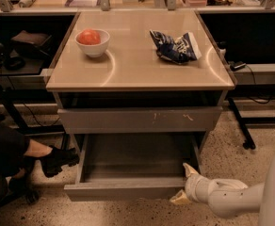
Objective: Open middle drawer
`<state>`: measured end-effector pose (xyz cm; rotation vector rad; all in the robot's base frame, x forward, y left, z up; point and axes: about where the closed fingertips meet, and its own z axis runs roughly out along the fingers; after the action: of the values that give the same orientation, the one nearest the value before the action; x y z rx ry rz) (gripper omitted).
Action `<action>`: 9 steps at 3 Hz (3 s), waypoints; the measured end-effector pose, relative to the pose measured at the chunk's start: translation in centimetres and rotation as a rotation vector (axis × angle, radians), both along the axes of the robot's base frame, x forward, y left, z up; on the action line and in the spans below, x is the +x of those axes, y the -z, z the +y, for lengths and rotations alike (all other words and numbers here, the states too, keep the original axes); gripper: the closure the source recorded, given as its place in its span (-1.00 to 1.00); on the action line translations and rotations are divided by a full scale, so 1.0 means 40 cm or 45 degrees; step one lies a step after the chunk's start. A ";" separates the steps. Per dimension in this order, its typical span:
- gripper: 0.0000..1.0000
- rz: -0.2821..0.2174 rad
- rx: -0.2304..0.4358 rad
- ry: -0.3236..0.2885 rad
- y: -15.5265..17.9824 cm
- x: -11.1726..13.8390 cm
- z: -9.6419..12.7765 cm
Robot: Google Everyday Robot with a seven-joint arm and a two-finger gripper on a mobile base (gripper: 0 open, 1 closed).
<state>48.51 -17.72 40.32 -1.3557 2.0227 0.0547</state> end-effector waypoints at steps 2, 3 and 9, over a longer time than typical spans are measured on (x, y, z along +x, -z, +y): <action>0.30 0.000 0.000 0.000 0.000 0.000 0.000; 0.76 0.000 0.000 0.000 0.000 0.000 0.000; 1.00 -0.007 0.047 0.029 -0.008 -0.068 -0.010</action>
Offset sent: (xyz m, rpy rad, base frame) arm 0.0000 0.0000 0.0000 0.0000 0.0000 0.0000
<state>45.77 -18.11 40.62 -1.3082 2.0228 0.0779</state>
